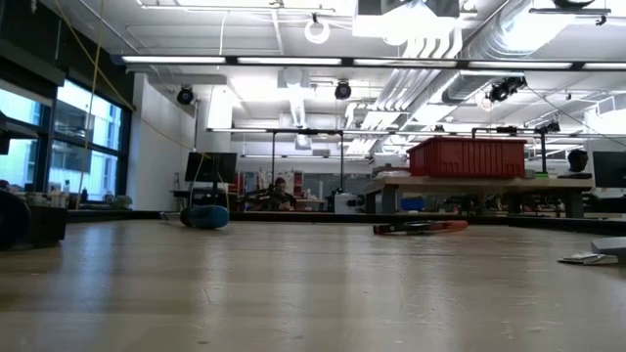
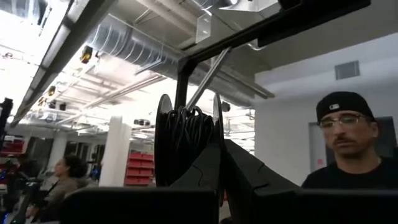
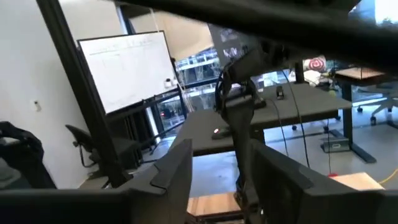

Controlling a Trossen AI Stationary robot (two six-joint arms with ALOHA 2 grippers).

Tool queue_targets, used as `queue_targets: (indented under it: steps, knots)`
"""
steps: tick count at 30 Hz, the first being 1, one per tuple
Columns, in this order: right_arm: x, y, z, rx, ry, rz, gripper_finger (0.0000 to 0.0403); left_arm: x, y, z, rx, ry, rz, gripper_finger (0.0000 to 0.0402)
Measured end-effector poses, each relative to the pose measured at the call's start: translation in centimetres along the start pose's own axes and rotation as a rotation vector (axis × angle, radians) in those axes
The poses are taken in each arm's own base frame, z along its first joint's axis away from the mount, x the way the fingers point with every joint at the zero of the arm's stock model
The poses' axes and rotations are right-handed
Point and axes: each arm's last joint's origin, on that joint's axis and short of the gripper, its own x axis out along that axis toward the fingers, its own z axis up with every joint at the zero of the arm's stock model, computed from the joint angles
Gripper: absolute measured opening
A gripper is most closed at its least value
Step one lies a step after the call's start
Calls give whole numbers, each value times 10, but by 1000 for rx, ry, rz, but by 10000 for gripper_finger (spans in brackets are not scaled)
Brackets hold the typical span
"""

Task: Coil cords
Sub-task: Coil the black wire onto the black spool

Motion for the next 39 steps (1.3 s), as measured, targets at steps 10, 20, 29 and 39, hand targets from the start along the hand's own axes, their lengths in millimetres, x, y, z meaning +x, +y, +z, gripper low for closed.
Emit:
queue_targets:
  steps: [10,20,29,39]
  knots:
    - [-2,1,1,1,14,20,38,-1,0,0,2,5,-2,1]
    - [-13,12,4,29,75,51,1,-22,-10,29,129,54,123,1]
    - [-33,32,17,68,89,95,0,-48,-21,36,95,217,427,1]
    - [-78,40,40,31,121,34,0,-75,-41,9,-319,478,650,1]
